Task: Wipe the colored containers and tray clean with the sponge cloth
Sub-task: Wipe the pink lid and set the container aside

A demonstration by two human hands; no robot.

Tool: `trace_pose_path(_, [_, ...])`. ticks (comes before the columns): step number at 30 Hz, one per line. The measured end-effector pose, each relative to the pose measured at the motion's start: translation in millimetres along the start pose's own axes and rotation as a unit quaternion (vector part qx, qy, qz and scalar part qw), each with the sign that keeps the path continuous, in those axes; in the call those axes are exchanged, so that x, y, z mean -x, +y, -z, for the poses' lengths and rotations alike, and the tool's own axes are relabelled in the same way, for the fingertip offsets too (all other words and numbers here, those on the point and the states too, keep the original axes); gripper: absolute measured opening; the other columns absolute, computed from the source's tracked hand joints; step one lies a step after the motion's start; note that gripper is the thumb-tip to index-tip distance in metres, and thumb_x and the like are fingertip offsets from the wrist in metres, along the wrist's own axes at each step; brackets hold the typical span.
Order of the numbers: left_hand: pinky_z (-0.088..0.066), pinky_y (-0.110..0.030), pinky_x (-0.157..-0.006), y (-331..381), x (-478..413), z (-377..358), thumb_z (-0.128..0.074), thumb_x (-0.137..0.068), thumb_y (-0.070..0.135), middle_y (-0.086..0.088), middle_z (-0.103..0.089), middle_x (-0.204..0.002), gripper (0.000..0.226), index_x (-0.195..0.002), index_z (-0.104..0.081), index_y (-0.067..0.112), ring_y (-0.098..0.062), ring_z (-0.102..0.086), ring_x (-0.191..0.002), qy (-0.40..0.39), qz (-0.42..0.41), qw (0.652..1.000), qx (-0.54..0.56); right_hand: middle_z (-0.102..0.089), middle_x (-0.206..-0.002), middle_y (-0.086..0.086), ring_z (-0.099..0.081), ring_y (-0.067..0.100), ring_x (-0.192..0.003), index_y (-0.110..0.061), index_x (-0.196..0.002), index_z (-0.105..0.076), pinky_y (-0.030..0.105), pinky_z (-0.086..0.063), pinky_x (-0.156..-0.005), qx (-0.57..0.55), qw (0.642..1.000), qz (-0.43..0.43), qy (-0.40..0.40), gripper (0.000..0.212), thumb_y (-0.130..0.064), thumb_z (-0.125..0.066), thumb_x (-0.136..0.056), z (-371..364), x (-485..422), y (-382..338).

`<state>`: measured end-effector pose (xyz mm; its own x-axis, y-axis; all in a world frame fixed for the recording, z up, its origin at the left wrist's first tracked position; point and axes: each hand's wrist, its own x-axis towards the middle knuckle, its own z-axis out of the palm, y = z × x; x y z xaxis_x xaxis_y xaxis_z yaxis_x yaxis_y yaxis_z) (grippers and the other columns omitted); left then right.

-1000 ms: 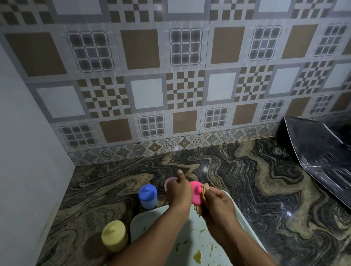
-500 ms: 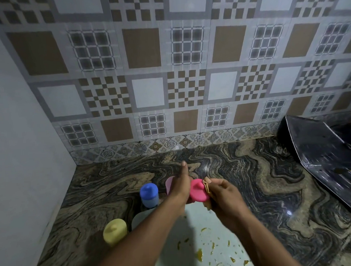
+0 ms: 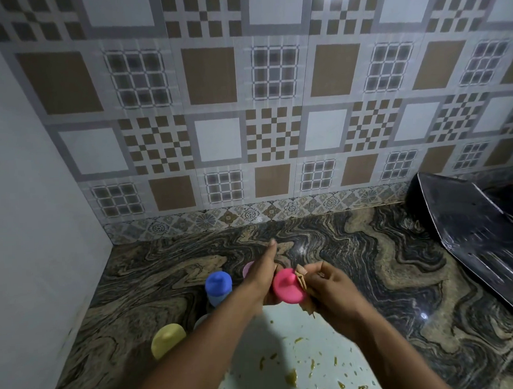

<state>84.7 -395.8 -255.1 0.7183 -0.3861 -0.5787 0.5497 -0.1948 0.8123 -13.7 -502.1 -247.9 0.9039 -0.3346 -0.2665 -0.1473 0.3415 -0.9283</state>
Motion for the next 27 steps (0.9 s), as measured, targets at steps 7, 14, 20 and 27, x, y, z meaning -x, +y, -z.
trace_pose_path(7, [-0.046, -0.035, -0.084, 5, 12, -25, -0.032, -0.105, 0.048, -0.017, -0.070, -0.110, 0.058, -0.101, -0.069, 0.004, -0.034, -0.063, -0.103, 0.283, -0.116, 0.950, -0.062, -0.055, -0.060, 0.018, -0.045, 0.019, -0.043, 0.003, -0.097, -0.051, 0.027, -0.036, -0.040, -0.023, 0.984, 0.116, 0.135, 0.022, -0.016, -0.063, -0.096, -28, -1, 23])
trace_pose_path(14, [-0.045, -0.023, -0.053, -7, -5, -1, -0.040, -0.083, 0.082, -0.004, -0.062, -0.066, 0.069, -0.078, -0.060, 0.016, -0.018, -0.055, -0.056, -0.023, 0.012, 1.000, -0.010, -0.055, -0.061, 0.017, -0.046, 0.019, -0.041, 0.002, -0.101, -0.051, 0.024, -0.035, -0.036, 0.000, 0.999, -0.045, 0.015, 0.005, -0.002, -0.053, -0.098, 3, 1, 0])
trace_pose_path(20, [-0.051, -0.038, -0.080, 3, 6, -26, -0.035, -0.101, 0.054, -0.018, -0.071, -0.098, 0.061, -0.087, -0.070, 0.007, -0.033, -0.066, -0.092, 0.294, -0.155, 0.939, -0.082, -0.051, -0.060, 0.017, -0.042, 0.019, -0.046, -0.002, -0.089, -0.054, 0.030, -0.032, -0.045, -0.036, 0.990, 0.082, 0.106, 0.015, -0.013, -0.056, -0.100, -26, -3, 14])
trace_pose_path(27, [-0.046, -0.027, -0.060, -5, 5, -6, -0.045, -0.086, 0.077, -0.002, -0.067, -0.065, 0.063, -0.081, -0.067, 0.017, -0.020, -0.060, -0.060, 0.028, -0.028, 0.999, 0.001, -0.052, -0.058, 0.018, -0.042, 0.021, -0.041, 0.001, -0.087, -0.053, 0.026, -0.032, -0.039, -0.003, 0.999, -0.005, 0.039, 0.015, -0.008, -0.053, -0.100, -7, 0, -3])
